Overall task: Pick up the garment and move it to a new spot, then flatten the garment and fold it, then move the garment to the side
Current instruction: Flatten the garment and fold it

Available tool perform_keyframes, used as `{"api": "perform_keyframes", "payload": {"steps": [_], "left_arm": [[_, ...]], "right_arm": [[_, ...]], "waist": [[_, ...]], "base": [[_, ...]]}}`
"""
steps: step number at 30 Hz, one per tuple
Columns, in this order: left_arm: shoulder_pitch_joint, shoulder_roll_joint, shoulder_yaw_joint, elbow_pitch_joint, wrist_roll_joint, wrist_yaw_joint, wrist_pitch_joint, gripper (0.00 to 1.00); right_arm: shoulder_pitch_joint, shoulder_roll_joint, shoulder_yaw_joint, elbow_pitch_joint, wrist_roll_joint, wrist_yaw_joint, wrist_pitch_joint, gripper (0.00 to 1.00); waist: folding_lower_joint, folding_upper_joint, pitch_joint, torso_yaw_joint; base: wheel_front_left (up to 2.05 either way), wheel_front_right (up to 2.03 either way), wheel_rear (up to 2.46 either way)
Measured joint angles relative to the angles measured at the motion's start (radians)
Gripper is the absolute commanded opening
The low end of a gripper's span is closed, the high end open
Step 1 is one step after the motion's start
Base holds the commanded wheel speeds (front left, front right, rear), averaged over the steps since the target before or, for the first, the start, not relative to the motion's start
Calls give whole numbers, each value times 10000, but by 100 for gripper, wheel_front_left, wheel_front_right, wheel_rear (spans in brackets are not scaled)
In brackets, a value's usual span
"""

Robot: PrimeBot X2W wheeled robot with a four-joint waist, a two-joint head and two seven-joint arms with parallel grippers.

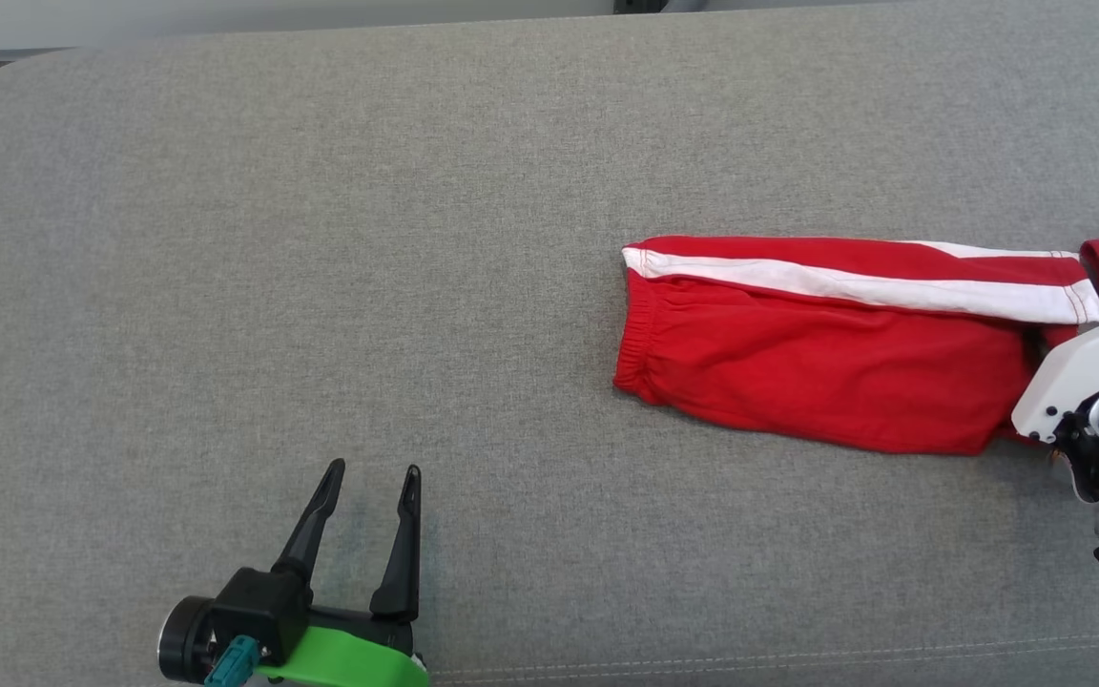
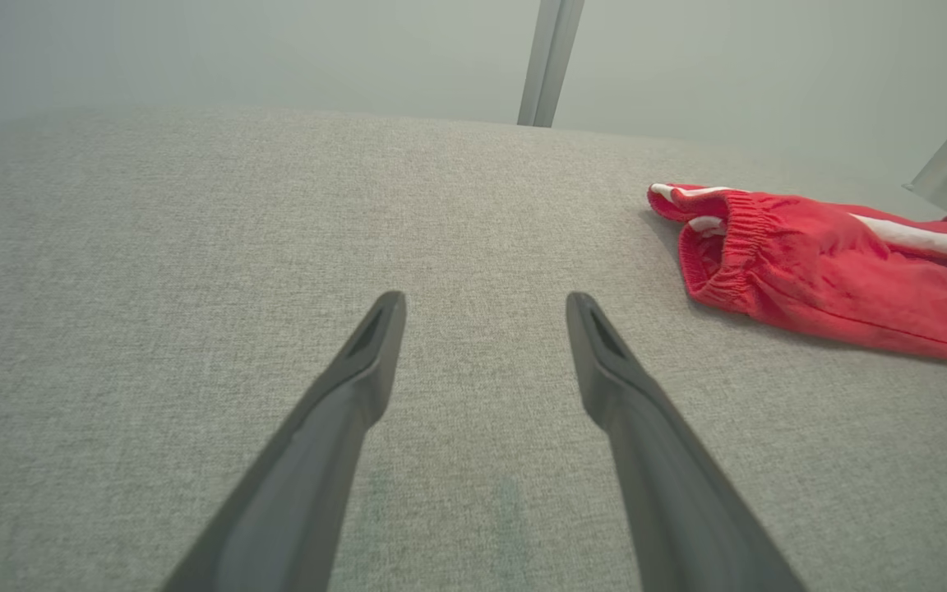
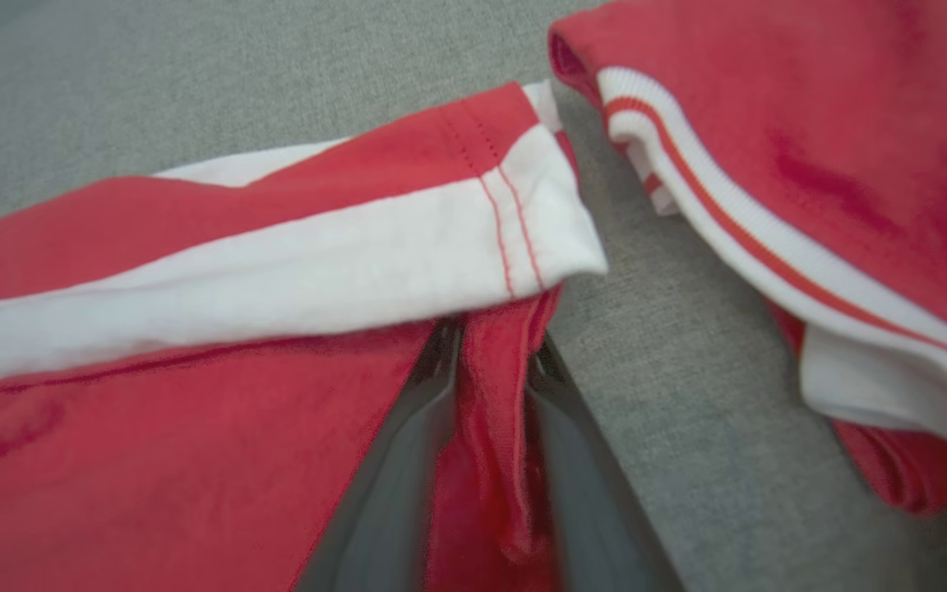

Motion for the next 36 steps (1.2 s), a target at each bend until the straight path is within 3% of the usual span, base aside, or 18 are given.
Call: {"api": "perform_keyframes", "payload": {"steps": [1, 3, 4, 6, 7, 16, 26, 31, 36], "left_arm": [[-1, -4, 8, 0, 0, -2, 0, 100], [0, -10, 38, -4, -2, -6, 0, 100], [0, -12, 54, -4, -4, -27, 0, 100], [-1, -15, 73, -4, -2, -29, 0, 100], [-1, -17, 79, -2, -2, -29, 0, 100], [18, -42, 111, 79, -50, -27, 0, 100], [231, -52, -38, -48, -493, 217, 0, 100], [249, -54, -217, -150, -842, 435, 0, 100], [158, -56, -405, -171, -1078, 522, 0, 100]], "right_arm": [[-29, -25, -8, 46, -10, 0, -4, 73], [-75, -73, -27, 119, -13, 0, -27, 77], [-85, -90, -33, 150, -21, 0, -29, 60], [-112, -94, -12, 130, -40, 0, -73, 8], [-131, -92, 19, 84, -42, 0, -123, 0], [-453, -228, 213, -1156, 284, 0, -127, 0], [187, -986, 1239, -4092, 449, 0, 823, 0], [767, -648, 2134, -5912, 445, -2, 1781, 0], [1151, 46, 3074, -6786, 178, -4, 2658, 0]], "waist": [[0, 0, 16, 26], [0, 0, 59, 62], [0, 0, 76, 75], [0, 0, 98, 92], [0, 0, 103, 94], [0, 0, -130, 64], [0, 0, -731, 113], [0, 0, -823, 285], [0, 0, -721, 541]], "base": [[0, 0, 0], [0, 0, 0], [0, 0, 0], [0, 0, 0], [0, 0, 0], [0, 0, 0], [0, 0, 0], [0, 0, 0], [0, 0, 0]]}}
